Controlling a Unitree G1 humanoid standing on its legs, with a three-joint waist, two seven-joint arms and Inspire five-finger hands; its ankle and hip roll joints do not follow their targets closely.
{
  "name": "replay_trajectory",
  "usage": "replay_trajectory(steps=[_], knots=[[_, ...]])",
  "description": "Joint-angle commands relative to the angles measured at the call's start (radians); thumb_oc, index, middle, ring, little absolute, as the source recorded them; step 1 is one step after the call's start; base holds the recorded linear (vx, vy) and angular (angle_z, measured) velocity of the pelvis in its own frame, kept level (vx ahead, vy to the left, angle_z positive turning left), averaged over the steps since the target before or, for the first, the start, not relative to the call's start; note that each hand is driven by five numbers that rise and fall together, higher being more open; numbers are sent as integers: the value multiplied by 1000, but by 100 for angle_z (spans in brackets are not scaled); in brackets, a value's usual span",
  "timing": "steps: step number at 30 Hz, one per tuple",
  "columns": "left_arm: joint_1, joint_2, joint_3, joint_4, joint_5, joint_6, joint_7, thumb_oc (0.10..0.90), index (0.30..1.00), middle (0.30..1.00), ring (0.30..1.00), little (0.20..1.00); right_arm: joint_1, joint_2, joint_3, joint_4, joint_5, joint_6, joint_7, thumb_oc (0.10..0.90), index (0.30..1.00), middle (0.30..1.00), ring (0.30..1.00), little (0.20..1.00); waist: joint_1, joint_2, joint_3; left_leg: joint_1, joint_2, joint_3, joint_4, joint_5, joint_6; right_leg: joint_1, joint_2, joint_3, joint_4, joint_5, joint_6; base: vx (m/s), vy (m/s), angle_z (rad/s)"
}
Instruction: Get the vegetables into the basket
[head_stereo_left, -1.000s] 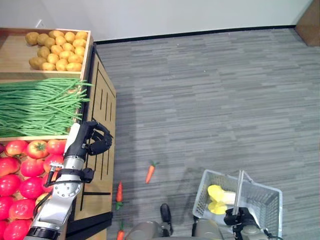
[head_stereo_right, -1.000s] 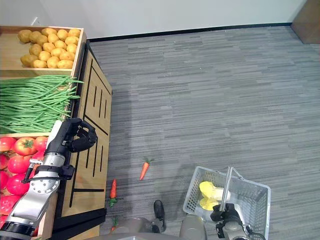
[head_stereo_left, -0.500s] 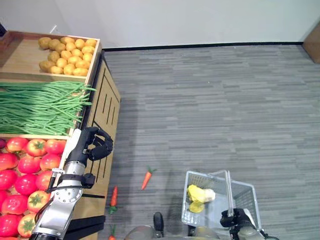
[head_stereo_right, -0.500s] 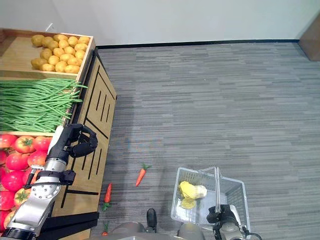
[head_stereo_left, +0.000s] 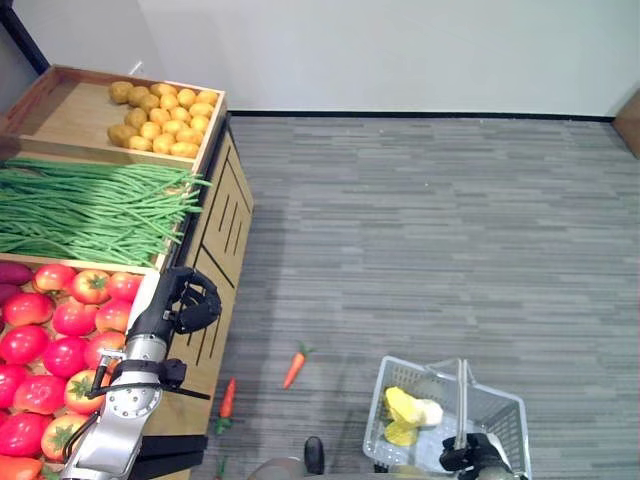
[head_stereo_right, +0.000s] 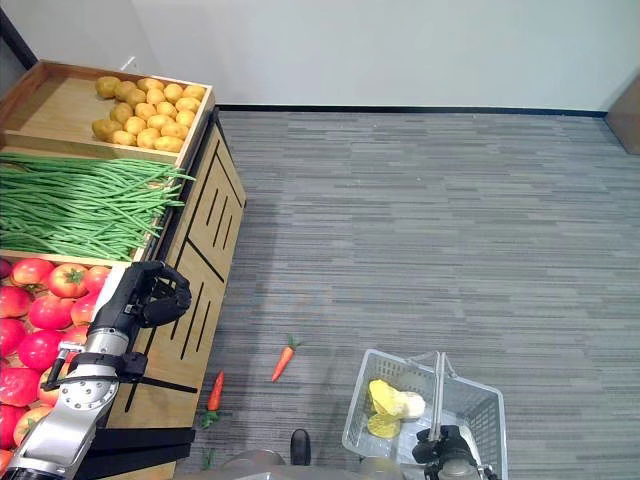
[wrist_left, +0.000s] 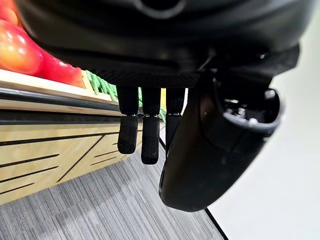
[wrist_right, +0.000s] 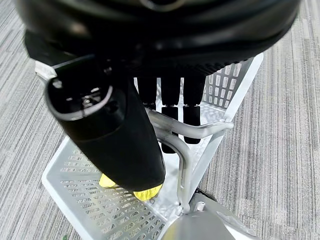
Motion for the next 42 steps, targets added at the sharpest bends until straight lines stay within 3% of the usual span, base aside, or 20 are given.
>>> replay_trajectory(steps=[1,12,18,22,23,25,27,29,34,42], knots=[[-27,34,167,-86,74,-47,60,900,1000,1000,1000,1000,4,-25,36,22,-17,-16,-11,400,300,300,300,300,21,-19,-24,-5,-16,-24,53,-110,-3,-36,-51,-7,105,-58,48,16,-27,11],[46,23,273,-118,128,-35,96,900,1000,1000,1000,1000,10,-13,50,31,-23,-13,4,400,300,300,300,300,55,-23,-32,5,-15,-59,44,-100,-11,-2,-55,-51,100,-79,41,8,-32,12],[74,19,298,-158,136,-34,81,900,1000,1000,1000,1000,-9,-22,68,30,-55,-4,14,400,300,300,300,300,85,-35,-40,-9,-30,-91,45,-98,-2,-1,-74,-80,104,-60,52,-15,51,19],[66,24,294,-160,133,-31,77,900,1000,1000,1000,1000,-21,-28,70,22,-59,-6,14,400,300,300,300,300,94,-36,-32,-13,-43,-117,72,-112,17,-37,-99,-79,242,-77,51,-12,111,37],[14,45,247,-134,126,-27,71,900,1000,1000,1000,1000,-46,-50,82,-7,-39,-16,15,400,300,300,300,300,56,-19,21,4,-55,-199,71,-93,35,-196,-40,95,521,-54,14,-37,43,41],[-1,43,234,-130,119,-30,72,900,1000,1000,1000,1000,-51,-55,93,-17,-36,-21,16,400,300,300,300,300,42,-12,26,7,-44,-217,67,-83,22,-214,21,170,440,-119,-6,-4,-39,105],[-7,44,229,-125,114,-33,71,900,1000,1000,1000,1000,-54,-57,96,-20,-37,-22,16,400,300,300,300,300,39,-6,30,7,-34,-221,67,-82,14,-213,45,199,377,-116,-10,9,-84,103],[-16,44,209,-116,101,-36,75,900,1000,1000,1000,1000,-48,-57,105,-18,-34,-22,17,400,300,300,300,300,16,-17,41,-2,-26,-251,73,-74,-6,-222,103,307,267,-81,-2,22,-220,27],[-11,19,199,-113,94,-33,71,900,1000,1000,1000,1000,-34,-51,109,-10,-42,-21,28,400,300,300,300,300,7,-37,16,-11,-8,-283,69,-76,-24,-176,106,283,218,-101,-17,95,-234,68],[-15,18,167,-95,62,-26,64,900,1000,1000,1000,1000,-8,-57,107,-25,-30,-27,25,400,300,300,300,300,-9,-58,22,-17,36,-381,103,-71,-76,-119,118,149,242,-173,-72,61,-259,56]])
